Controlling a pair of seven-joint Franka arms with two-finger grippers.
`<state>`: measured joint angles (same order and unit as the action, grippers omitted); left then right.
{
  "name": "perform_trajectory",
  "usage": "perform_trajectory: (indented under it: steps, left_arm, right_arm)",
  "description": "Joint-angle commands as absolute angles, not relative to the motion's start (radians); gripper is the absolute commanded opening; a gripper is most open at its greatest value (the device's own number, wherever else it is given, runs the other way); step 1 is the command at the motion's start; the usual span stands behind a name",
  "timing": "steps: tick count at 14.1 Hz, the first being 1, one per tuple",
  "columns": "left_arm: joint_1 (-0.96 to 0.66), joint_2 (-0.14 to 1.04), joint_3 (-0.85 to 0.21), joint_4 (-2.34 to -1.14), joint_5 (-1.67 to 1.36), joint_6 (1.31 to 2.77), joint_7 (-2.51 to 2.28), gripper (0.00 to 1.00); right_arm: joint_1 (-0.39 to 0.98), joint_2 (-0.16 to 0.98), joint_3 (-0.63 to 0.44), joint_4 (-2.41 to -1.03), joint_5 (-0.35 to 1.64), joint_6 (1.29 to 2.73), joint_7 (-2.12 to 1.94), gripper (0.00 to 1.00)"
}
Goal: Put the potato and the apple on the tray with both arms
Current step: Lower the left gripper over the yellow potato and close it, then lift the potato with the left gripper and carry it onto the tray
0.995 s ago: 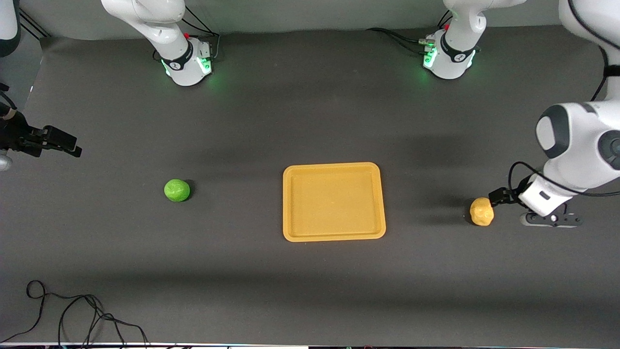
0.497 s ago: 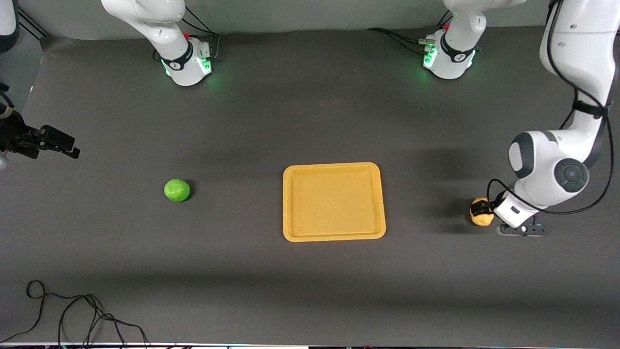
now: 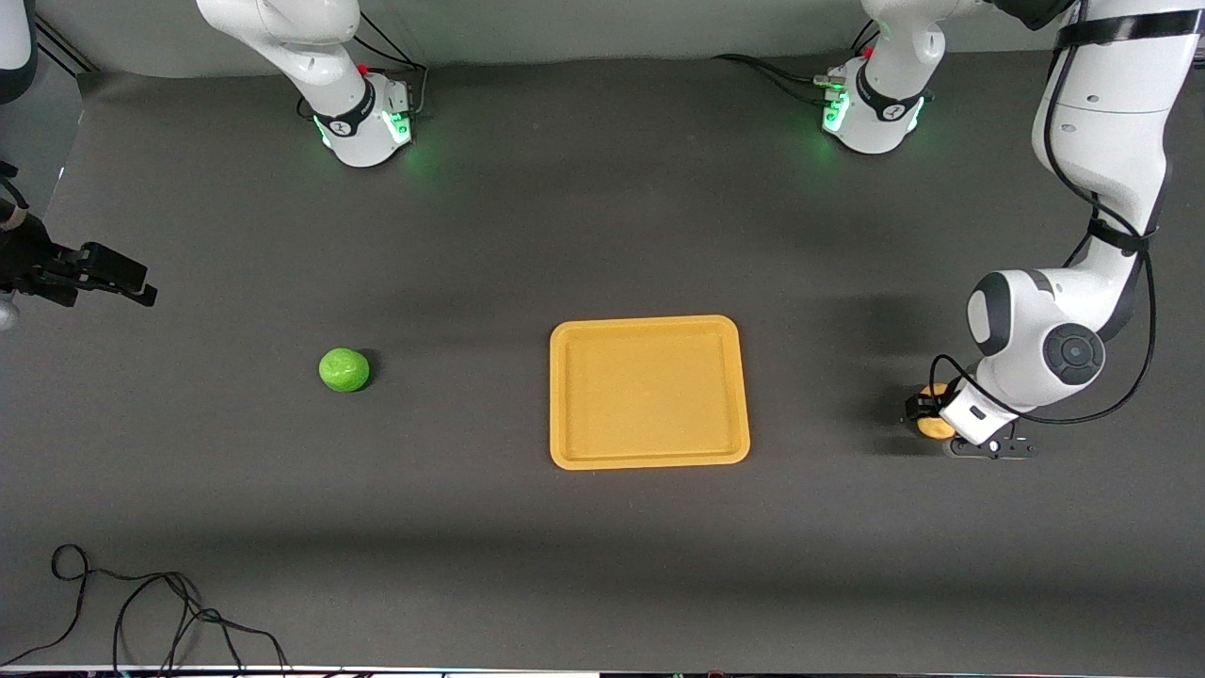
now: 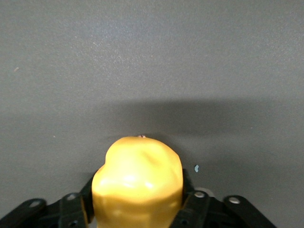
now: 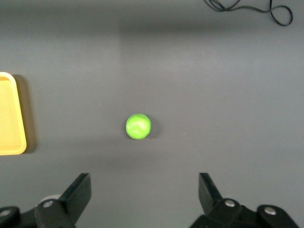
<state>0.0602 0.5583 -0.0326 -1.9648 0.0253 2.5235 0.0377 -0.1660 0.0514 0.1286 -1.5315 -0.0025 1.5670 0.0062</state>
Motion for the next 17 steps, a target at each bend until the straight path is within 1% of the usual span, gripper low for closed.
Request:
perform_trajectory:
  steps: [1, 4, 9, 11, 13, 15, 17]
  left_arm:
    - [0.037, 0.503, -0.031, -1.99, 0.046, 2.519, -0.018, 0.31]
    - [0.011, 0.411, -0.031, -1.988, 0.049, 2.423, -0.041, 0.26]
    - [-0.075, 0.183, -0.043, -1.948, 0.06, 2.073, -0.21, 0.26]
    - [-0.159, 0.158, -0.043, -1.904, 0.06, 1.978, -0.328, 0.26]
    - [-0.26, 0.16, -0.043, -1.887, 0.06, 1.95, -0.47, 0.26]
    - [-0.348, 0.173, -0.044, -1.879, 0.06, 1.982, -0.601, 0.27]
    - [-0.426, 0.207, -0.044, -1.875, 0.06, 2.048, -0.713, 0.28]
  right_arm:
    - [-0.163, 0.075, 0.129, -1.52, -0.005, 1.554, 0.015, 1.0]
    - [-0.16, 0.069, 0.132, -1.523, -0.006, 1.554, 0.017, 1.0]
    - [-0.16, 0.063, 0.135, -1.528, -0.011, 1.551, 0.02, 1.0]
    - [-0.156, 0.064, 0.14, -1.528, -0.017, 1.551, 0.018, 1.0]
    - [-0.149, 0.063, 0.14, -1.528, -0.02, 1.546, 0.017, 1.0]
    - [-0.149, 0.064, 0.14, -1.525, -0.021, 1.534, 0.015, 1.0]
    - [-0.147, 0.064, 0.14, -1.522, -0.023, 1.534, 0.009, 1.0]
